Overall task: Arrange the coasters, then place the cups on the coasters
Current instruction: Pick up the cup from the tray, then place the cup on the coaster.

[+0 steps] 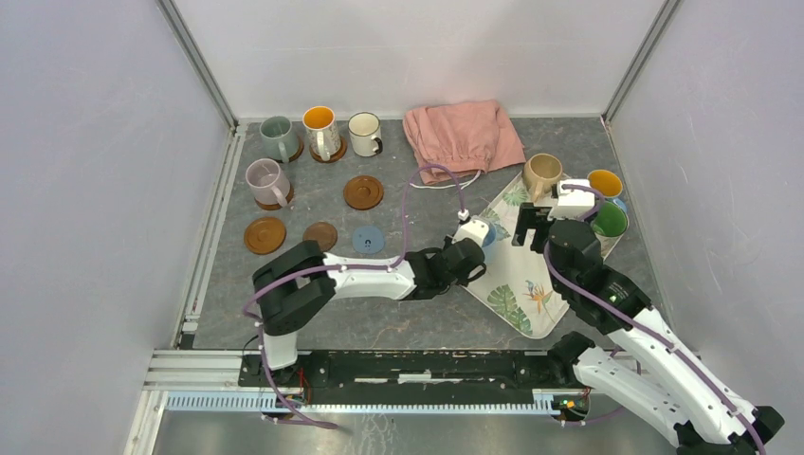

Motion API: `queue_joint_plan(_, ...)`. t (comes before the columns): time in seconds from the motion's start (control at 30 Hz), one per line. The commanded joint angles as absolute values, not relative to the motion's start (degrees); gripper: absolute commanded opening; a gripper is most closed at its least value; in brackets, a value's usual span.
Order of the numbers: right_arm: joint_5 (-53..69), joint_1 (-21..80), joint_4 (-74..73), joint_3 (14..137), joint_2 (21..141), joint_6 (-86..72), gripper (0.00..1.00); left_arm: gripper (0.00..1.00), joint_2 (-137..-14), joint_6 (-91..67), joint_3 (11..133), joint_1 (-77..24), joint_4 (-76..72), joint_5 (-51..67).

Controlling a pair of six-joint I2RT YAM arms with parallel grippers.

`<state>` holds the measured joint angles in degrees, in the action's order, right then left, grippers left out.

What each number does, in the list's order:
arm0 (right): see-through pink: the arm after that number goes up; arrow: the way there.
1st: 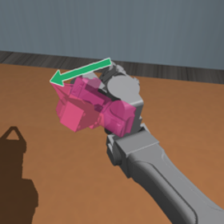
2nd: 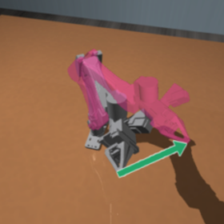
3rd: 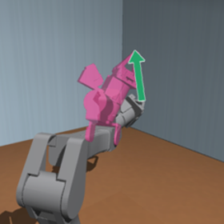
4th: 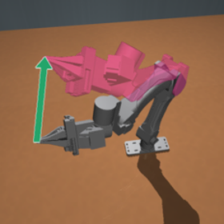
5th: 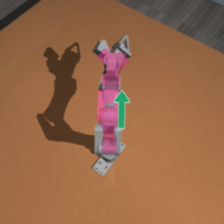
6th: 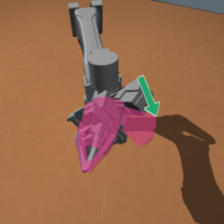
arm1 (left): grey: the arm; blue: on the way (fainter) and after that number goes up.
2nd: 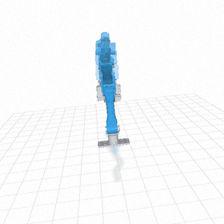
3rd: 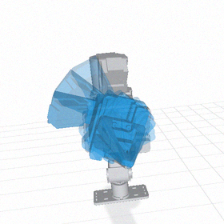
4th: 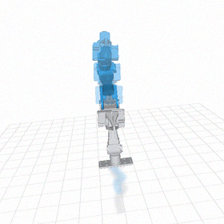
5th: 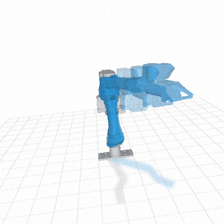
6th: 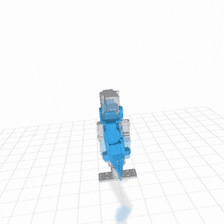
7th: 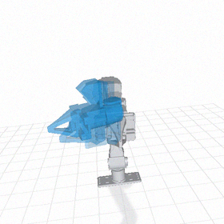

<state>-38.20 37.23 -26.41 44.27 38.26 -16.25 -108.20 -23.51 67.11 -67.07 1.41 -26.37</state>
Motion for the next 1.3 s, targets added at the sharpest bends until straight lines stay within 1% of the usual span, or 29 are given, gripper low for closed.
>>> queue_joint_plan(0.0, -39.2, 37.33, -23.33, 44.57, 38.82, -16.59, 0.92, 0.02, -98.35, -20.95, 64.5, -66.91, -10.26, -30.19)
queue_joint_plan(0.33, -38.78, 37.32, -22.02, 43.7, 39.7, -17.23, 0.92, 0.02, -89.34, -20.66, 57.46, -65.19, -10.65, -38.88)
queue_joint_plan(0.53, -38.2, 37.35, -21.67, 43.2, 39.47, -17.27, 0.93, 0.02, -86.15, -22.42, 55.25, -60.11, -9.46, -41.43)
queue_joint_plan(0.73, -36.86, 37.35, -21.45, 42.73, 39.46, -17.26, 0.93, 0.02, -84.51, -24.13, 52.67, -52.47, -10.02, -42.59)
queue_joint_plan(0.93, -35.52, 37.35, -21.33, 42.37, 39.73, -17.27, 0.93, 0.02, -85.18, -24.95, 51.2, -44.22, -13.45, -41.92)
queue_joint_plan(1.27, -33.86, 37.34, -20.58, 42.72, 40.49, -17.26, 0.93, 0.02, -92.43, -23.73, 54.14, -35.0, -15.63, -39.78)
